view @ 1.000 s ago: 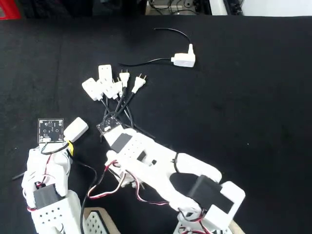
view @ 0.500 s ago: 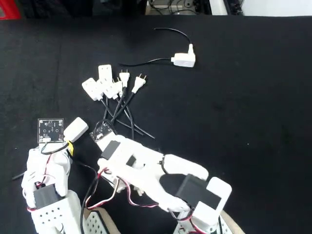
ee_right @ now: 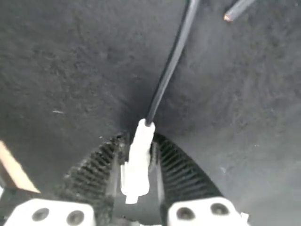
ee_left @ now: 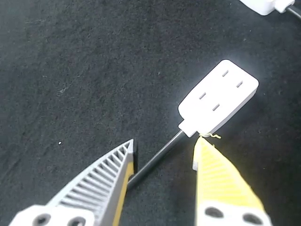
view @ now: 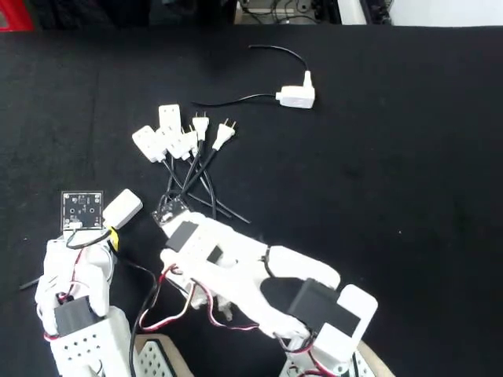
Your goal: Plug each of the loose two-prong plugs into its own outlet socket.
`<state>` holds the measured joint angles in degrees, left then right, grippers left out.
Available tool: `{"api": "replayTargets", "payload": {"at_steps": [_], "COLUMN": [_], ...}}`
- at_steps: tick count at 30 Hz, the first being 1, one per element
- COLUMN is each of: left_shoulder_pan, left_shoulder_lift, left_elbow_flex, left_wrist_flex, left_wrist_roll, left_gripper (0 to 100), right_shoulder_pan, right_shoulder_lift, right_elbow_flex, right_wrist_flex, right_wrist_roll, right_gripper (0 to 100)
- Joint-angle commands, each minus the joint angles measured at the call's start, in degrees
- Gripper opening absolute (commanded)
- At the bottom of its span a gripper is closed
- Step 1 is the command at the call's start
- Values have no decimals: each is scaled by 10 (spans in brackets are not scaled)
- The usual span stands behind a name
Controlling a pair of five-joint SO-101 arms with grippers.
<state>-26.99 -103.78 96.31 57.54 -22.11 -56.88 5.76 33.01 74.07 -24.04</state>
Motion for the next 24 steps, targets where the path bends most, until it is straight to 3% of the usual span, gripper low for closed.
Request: {"api": "replayTargets", "payload": {"at_steps": [1,8,16,20,24], "left_shoulder_pan": [7,7,7,26,124], "left_shoulder_lift": [1,-2,-3,-3,-4], "left_elbow_flex": [10,10,10,10,5], "left_wrist_flex": [2,4,4,7,44], "left_wrist_roll": [-5,-5,-4,-4,-5], "left_gripper": [213,213,215,213,213], "right_shoulder_pan": [8,6,4,8,8], "right_shoulder_lift": [-36,-114,-338,-469,-584], "right_elbow_flex": [-32,-15,71,162,327], "right_wrist_flex": [11,7,-15,-149,-388], "right_wrist_roll": [-3,-2,-2,14,21], "right_gripper": [11,11,11,11,11]}}
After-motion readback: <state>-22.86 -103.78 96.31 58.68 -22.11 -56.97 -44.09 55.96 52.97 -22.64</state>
